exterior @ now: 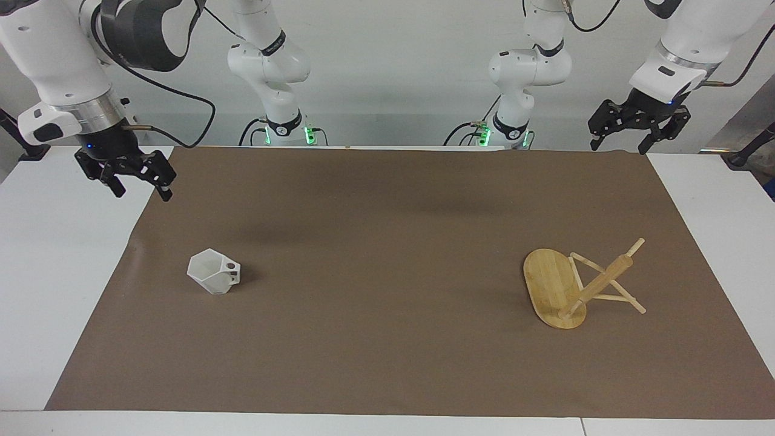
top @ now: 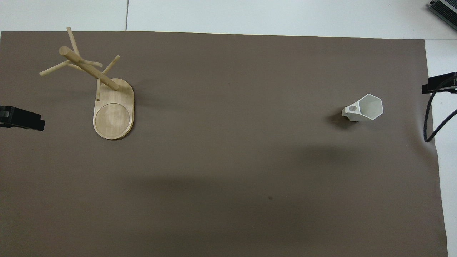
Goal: Hang cup on rack
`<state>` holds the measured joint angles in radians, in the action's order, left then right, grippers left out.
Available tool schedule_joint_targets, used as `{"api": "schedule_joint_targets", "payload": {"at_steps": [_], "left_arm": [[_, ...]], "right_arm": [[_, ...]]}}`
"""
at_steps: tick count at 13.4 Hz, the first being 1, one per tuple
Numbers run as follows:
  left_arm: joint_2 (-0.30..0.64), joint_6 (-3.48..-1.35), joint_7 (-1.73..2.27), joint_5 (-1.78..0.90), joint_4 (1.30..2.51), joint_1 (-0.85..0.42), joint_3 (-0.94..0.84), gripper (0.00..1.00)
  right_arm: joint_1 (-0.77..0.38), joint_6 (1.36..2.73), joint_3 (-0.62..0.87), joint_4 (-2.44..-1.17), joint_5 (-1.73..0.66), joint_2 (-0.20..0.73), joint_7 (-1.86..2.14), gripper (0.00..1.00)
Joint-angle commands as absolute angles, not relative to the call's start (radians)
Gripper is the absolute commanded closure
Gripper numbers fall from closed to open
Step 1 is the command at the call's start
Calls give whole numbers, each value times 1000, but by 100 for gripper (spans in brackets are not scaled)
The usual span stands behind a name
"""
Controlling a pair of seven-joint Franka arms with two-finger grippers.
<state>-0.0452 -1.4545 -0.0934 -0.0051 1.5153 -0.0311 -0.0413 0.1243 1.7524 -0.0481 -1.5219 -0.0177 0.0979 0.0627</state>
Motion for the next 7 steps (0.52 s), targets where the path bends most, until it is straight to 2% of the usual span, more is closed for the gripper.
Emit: {"api": "schedule_joint_targets", "payload": {"at_steps": [1, 7], "left_arm": [[-67, -1457, -91, -2, 1542, -18, -48, 0], [-67, -1457, -91, -2, 1542, -18, -48, 0]], "right_arm": [[130, 1753, -41, -1546, -17, 75, 46, 0], [130, 1726, -41, -1555, -17, 67, 51, 0]]}}
